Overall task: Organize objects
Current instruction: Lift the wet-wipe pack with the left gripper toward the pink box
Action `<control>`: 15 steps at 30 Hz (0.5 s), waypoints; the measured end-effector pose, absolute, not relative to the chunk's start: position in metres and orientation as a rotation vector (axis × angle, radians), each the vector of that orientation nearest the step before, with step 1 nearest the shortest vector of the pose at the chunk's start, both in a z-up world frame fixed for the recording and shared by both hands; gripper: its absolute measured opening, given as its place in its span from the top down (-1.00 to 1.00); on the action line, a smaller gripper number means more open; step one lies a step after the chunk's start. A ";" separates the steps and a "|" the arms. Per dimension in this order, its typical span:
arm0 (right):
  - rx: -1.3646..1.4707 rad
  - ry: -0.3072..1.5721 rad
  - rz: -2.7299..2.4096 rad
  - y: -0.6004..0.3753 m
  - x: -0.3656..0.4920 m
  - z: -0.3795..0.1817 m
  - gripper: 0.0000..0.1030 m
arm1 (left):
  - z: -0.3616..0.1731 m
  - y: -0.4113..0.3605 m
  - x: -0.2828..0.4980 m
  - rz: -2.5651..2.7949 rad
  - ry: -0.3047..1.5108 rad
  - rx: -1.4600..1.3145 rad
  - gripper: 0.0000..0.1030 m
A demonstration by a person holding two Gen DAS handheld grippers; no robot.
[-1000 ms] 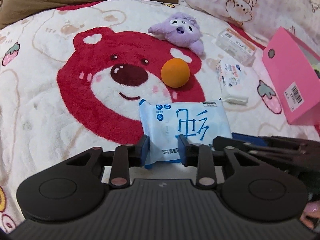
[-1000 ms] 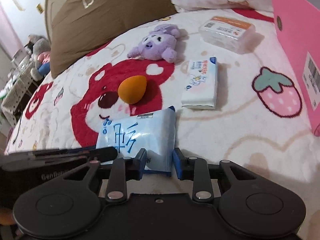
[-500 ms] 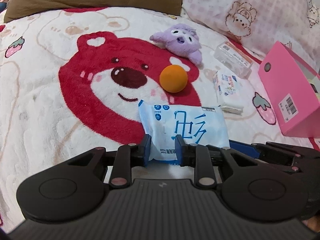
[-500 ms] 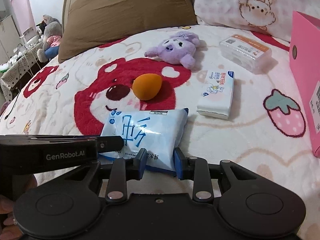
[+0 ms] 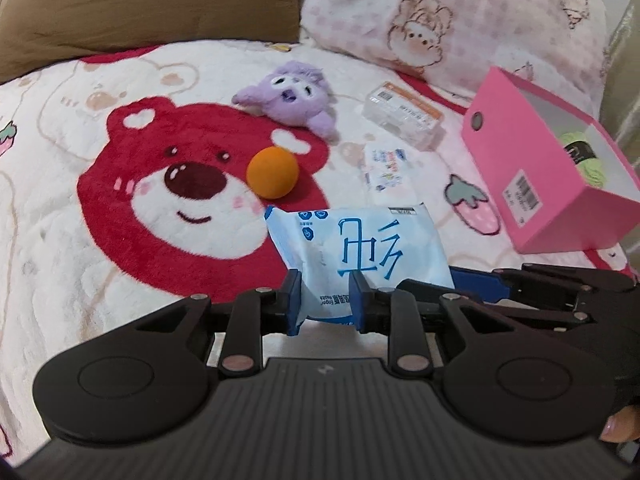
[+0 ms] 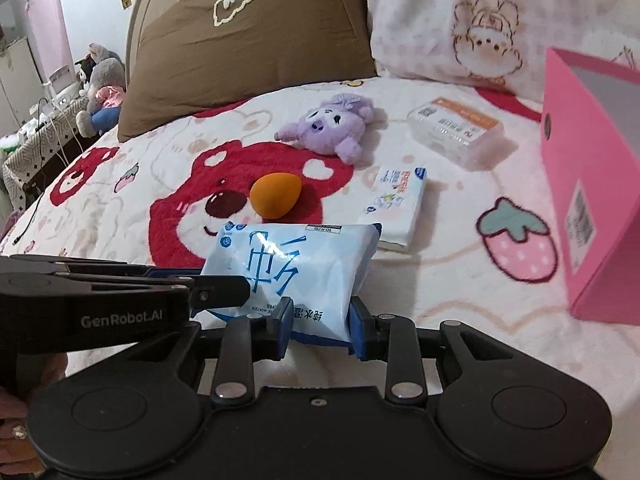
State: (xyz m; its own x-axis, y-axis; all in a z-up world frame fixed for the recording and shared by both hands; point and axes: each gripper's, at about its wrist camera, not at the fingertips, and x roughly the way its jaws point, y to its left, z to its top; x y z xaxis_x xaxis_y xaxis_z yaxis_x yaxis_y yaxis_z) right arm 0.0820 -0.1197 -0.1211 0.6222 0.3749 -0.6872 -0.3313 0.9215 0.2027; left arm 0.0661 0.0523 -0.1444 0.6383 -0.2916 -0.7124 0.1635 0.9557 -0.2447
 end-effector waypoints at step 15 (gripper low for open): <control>0.138 0.761 0.418 -0.150 0.054 -0.076 0.15 | -0.090 0.036 0.034 -0.342 0.748 -0.131 0.51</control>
State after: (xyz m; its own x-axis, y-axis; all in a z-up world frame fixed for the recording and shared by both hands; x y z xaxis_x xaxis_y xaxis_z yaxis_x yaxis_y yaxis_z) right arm 0.0535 -0.1498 -0.0755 0.6468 0.4157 -0.6394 -0.3173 0.9091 0.2701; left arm 0.0340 0.0359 -0.0897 0.6806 -0.3505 -0.6434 0.2578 0.9366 -0.2374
